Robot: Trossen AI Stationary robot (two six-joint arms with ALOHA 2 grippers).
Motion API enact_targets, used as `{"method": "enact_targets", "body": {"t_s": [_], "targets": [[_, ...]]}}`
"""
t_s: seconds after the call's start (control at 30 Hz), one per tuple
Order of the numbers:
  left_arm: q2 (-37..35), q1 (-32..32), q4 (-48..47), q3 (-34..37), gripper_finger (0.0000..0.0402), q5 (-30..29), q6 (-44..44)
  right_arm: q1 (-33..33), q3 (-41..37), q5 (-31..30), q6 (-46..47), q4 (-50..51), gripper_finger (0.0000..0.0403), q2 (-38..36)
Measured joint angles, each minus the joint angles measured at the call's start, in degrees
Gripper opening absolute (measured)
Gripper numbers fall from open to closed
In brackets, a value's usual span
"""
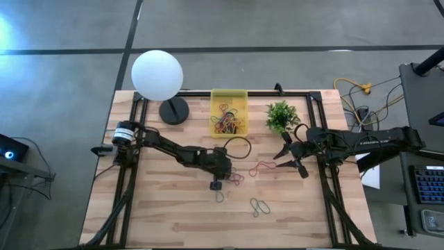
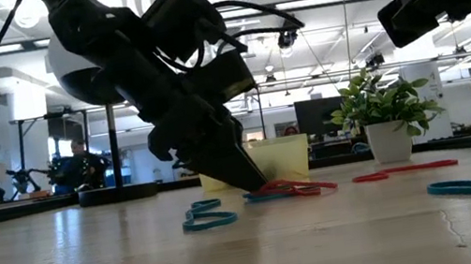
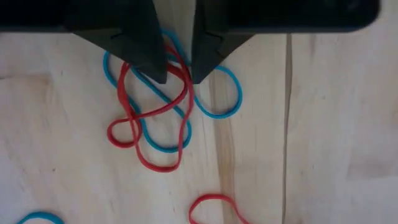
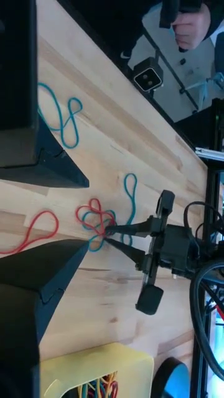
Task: Pick and place rubber bands into bin
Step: Put the red rubber band into the yellow bin
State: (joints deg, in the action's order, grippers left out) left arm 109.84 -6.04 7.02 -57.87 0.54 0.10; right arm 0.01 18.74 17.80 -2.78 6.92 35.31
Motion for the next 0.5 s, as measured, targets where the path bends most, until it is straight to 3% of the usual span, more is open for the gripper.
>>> {"method": "enact_targets", "body": {"t_s": [0.17, 0.5], "targets": [[0.0, 0.0, -0.08, -0.07, 0.0007, 0.08, 0.13, 0.0, 0.02, 0.0, 0.1, 0.02, 0.0126, 0.0], [-0.71, 0.11, -0.48, -1.26, 0.0001, -0.86, 0.23, 0.0, 0.04, 0.0, 0.23, 0.17, 0.0118, 0.0]]}}
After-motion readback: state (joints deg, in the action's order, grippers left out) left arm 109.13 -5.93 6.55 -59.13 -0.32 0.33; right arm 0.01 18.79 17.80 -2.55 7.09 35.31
